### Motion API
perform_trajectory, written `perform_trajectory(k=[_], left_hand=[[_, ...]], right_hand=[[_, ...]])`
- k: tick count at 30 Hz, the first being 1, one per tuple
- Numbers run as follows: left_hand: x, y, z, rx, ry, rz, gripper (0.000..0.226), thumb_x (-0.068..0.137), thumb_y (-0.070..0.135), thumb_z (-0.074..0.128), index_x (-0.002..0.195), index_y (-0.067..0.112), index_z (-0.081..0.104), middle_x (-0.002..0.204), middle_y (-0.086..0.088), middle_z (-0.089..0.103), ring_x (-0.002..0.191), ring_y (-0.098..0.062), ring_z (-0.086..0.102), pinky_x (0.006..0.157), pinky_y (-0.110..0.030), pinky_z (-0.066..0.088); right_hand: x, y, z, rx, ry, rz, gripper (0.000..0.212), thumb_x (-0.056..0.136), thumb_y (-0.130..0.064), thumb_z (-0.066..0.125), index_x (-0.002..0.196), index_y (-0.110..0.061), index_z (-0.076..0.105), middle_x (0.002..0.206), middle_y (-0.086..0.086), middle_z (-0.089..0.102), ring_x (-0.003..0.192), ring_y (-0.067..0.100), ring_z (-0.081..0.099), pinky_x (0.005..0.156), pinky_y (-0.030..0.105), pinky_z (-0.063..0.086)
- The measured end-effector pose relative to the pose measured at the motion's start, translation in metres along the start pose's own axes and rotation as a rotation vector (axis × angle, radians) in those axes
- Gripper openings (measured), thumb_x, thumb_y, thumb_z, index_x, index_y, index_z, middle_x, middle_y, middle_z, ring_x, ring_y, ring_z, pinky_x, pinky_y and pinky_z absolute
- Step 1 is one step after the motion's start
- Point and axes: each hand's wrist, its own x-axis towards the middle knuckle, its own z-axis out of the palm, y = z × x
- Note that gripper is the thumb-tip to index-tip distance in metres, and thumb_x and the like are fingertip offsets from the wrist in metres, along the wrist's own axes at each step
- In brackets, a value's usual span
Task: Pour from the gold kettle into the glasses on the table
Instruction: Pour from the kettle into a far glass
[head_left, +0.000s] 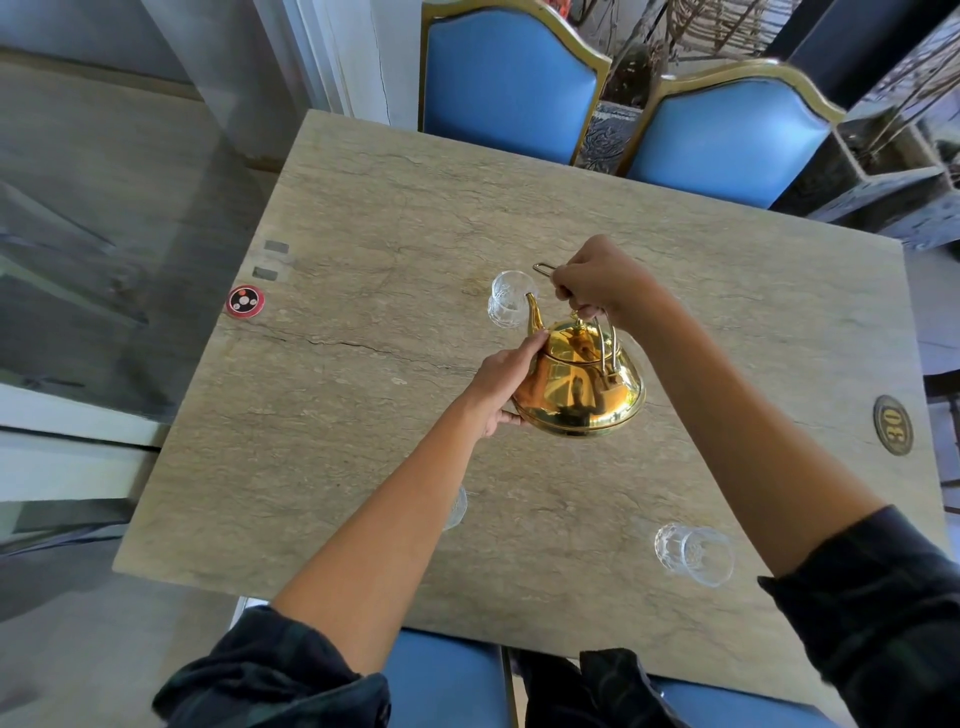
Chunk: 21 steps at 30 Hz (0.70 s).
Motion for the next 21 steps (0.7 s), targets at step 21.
perform_trajectory(k=[21], left_hand=[[0.0019, -0.0082, -0.0025, 0.009, 0.004, -0.001, 0.071, 0.091, 0.074, 0.059, 0.138, 0.020, 0.061, 0.130, -0.011, 0.070, 0.116, -0.032, 0.066, 0.098, -0.057, 0.054]], right_hand=[[-0.0054, -0.0003, 0.0048, 0.006, -0.010, 0.014, 0.020, 0.090, 0.003, 0.048, 0.077, 0.001, 0.063, 0.037, -0.001, 0.050, 0.040, 0.015, 0.040, 0.041, 0.025, 0.033]])
